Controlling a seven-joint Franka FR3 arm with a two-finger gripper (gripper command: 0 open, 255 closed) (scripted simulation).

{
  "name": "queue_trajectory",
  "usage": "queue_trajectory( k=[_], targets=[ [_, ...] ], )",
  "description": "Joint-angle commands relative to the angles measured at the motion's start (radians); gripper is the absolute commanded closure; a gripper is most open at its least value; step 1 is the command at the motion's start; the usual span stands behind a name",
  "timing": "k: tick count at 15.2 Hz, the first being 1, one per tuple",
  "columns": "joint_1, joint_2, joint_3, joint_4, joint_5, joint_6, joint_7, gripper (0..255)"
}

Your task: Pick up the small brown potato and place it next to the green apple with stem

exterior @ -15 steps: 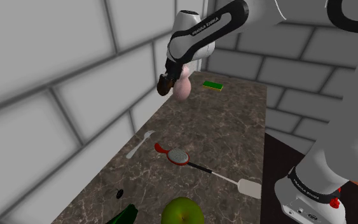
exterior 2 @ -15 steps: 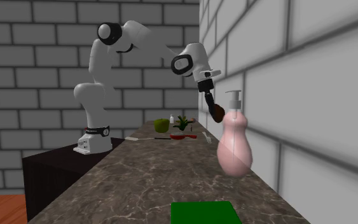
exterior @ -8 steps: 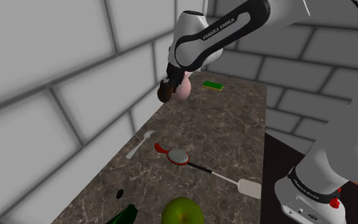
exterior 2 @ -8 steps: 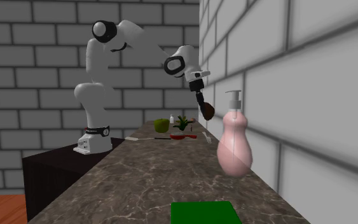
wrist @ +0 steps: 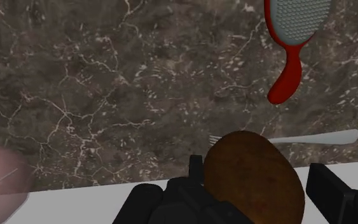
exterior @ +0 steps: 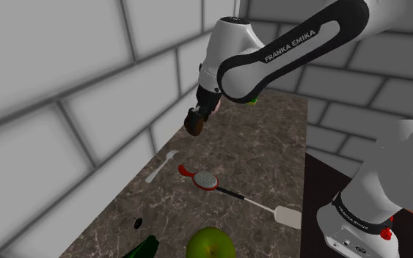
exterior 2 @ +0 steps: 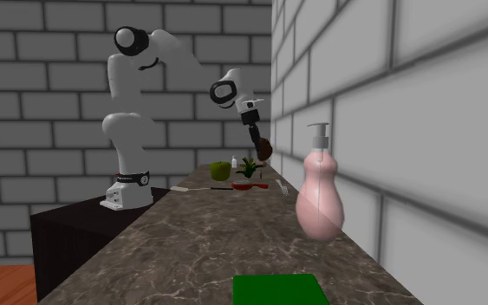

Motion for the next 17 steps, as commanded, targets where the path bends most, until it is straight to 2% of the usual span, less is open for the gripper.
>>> queue_trajectory(
  k=[1,9,17],
  targets=[
    [0.017,-0.044,0.025,-0.045,-0.001,0.003,0.046,255],
    [0.1,-0.211,0.151,-0.196,0.024,-0.005,0.23,255],
    [0.201,-0.332,0.302,-0.268,0.078,-0.047,0.431,255]
  ],
)
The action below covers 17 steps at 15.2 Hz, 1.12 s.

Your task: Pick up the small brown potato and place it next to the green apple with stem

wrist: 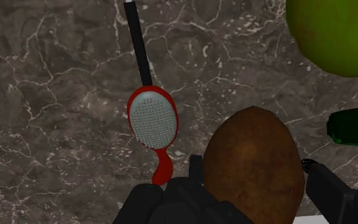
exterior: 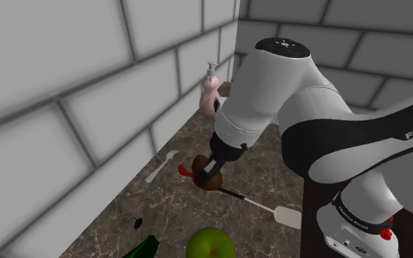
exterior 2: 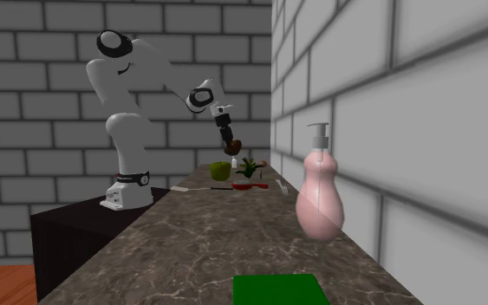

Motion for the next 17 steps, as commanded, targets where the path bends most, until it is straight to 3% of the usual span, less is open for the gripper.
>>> queue_trajectory(
  k=[1,10,17],
  targets=[
    [0.024,-0.016,0.045,-0.001,0.011,-0.014,0.06,255],
    [0.117,-0.057,0.246,0.031,0.06,-0.078,0.31,255],
    [0.133,-0.024,0.426,0.126,0.059,-0.127,0.515,255]
  ],
)
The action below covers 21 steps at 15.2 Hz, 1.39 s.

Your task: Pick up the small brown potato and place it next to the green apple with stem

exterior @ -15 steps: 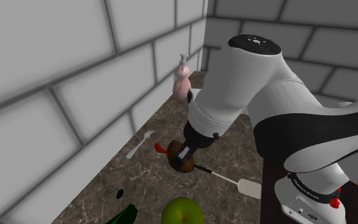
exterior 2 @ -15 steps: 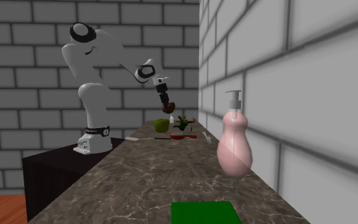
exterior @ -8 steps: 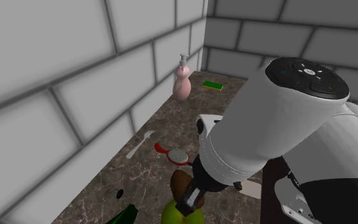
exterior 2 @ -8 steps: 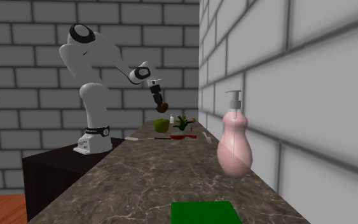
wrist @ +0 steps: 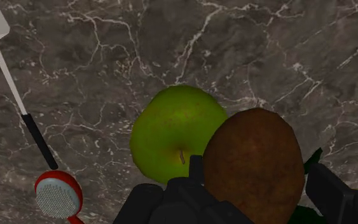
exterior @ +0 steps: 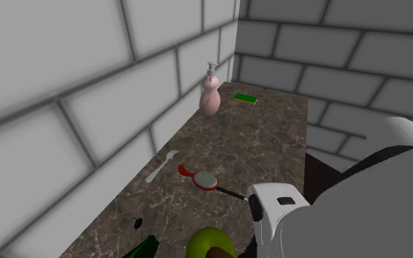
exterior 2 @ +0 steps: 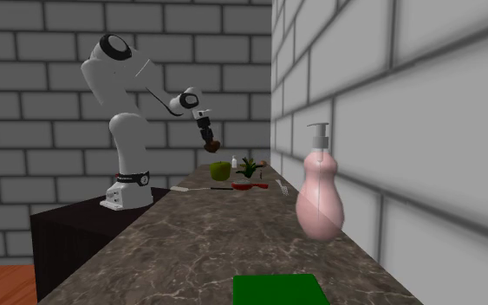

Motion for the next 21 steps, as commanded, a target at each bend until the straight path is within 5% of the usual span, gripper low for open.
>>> queue_trajectory(
  k=[1,3,13,21],
  targets=[
    [-0.008,0.019,0.057,0.04,-0.009,-0.016,0.063,255],
    [-0.022,0.044,0.126,0.086,-0.024,-0.032,0.134,255],
    [-0.119,0.141,0.254,0.024,-0.087,0.123,0.211,255],
    [-0.292,0.24,0.433,-0.008,-0.207,0.247,0.322,255]
  ],
)
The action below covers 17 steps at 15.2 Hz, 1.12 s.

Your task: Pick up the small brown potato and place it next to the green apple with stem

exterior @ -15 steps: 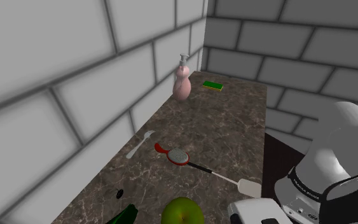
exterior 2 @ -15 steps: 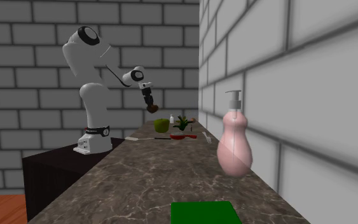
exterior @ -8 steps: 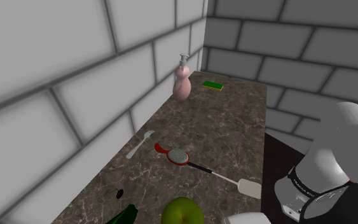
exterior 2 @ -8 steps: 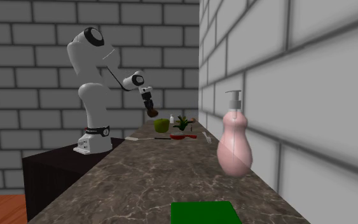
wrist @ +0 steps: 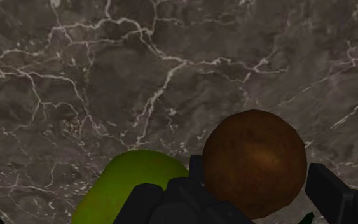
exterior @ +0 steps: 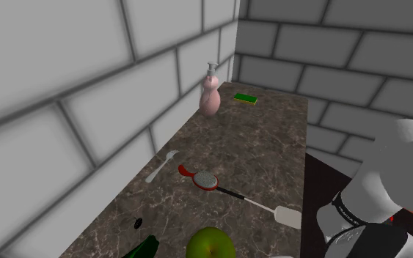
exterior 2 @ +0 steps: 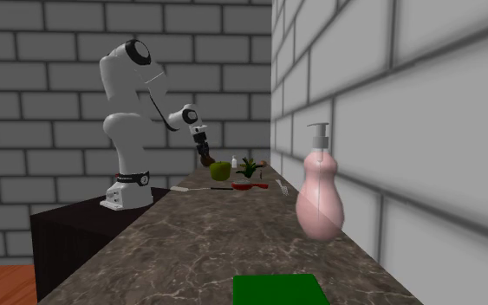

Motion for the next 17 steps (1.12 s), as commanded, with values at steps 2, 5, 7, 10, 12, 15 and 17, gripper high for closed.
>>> queue_trajectory(
  k=[2,5,7,10,12,15,17],
  targets=[
    [-0.099,0.038,0.096,-0.008,-0.062,0.044,0.054,255],
    [-0.254,0.072,0.245,-0.013,-0.133,0.087,0.114,255],
    [-0.389,0.08,0.378,-0.015,-0.159,0.115,0.139,255],
    [-0.573,0.053,0.57,-0.019,-0.122,0.161,0.121,255],
    [-0.667,0.026,0.672,-0.019,-0.078,0.192,0.096,255],
    [-0.754,-0.004,0.77,-0.019,-0.029,0.224,0.067,255],
    [-0.754,-0.004,0.77,-0.019,-0.028,0.224,0.067,255]
  ],
)
